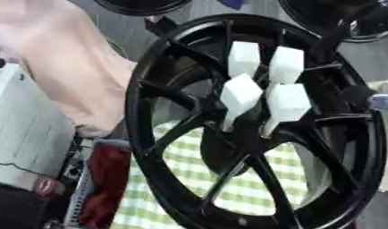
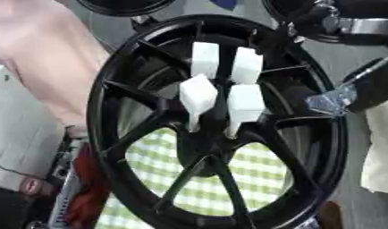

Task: Pull the pin out of the wheel hub.

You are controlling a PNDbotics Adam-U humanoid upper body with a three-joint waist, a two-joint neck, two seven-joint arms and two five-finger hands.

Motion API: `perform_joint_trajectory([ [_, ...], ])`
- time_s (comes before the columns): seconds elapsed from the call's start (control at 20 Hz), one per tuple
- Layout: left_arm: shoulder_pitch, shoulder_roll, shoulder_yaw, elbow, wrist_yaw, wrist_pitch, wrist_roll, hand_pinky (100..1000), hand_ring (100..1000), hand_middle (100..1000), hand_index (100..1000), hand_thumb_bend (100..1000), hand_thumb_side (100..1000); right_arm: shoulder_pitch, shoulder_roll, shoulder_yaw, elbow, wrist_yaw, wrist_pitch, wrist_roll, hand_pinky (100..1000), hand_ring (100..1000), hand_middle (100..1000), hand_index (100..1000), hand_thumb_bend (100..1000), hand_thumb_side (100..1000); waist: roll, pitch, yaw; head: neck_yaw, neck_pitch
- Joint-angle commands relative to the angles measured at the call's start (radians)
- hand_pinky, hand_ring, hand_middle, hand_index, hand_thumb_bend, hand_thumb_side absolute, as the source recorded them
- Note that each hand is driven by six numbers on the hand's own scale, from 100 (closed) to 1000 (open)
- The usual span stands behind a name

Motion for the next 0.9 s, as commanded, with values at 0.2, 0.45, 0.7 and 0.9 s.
perform_joint_trajectory([
  [0.2, -0.01, 0.008, 0.003, -0.015, 0.008, 0.004, -0.002, 997, 718, 652, 858, 100, 782, 0.012, -0.036, -0.011, -0.015, -0.04, -0.005, -0.005, 793, 719, 667, 862, 142, 366, 0.005, -0.021, 0.003, 0.001, -0.02],
  [0.45, -0.013, 0.008, 0.001, -0.015, 0.009, 0.006, -0.005, 997, 717, 652, 858, 100, 783, 0.025, -0.043, 0.003, -0.015, -0.045, -0.028, -0.039, 799, 723, 681, 852, 139, 345, 0.002, -0.019, 0.006, 0.003, -0.025],
  [0.7, -0.014, 0.006, -0.001, -0.015, 0.006, 0.01, -0.007, 998, 717, 652, 858, 100, 786, 0.024, -0.043, 0.019, -0.015, -0.044, -0.047, -0.062, 799, 721, 683, 853, 133, 326, -0.002, -0.015, 0.009, 0.006, -0.022],
  [0.9, -0.014, 0.005, -0.002, -0.015, 0.003, 0.011, -0.008, 999, 717, 653, 858, 100, 787, 0.024, -0.045, 0.028, -0.015, -0.03, -0.048, -0.088, 803, 730, 703, 857, 145, 327, -0.004, -0.012, 0.01, 0.012, -0.02],
])
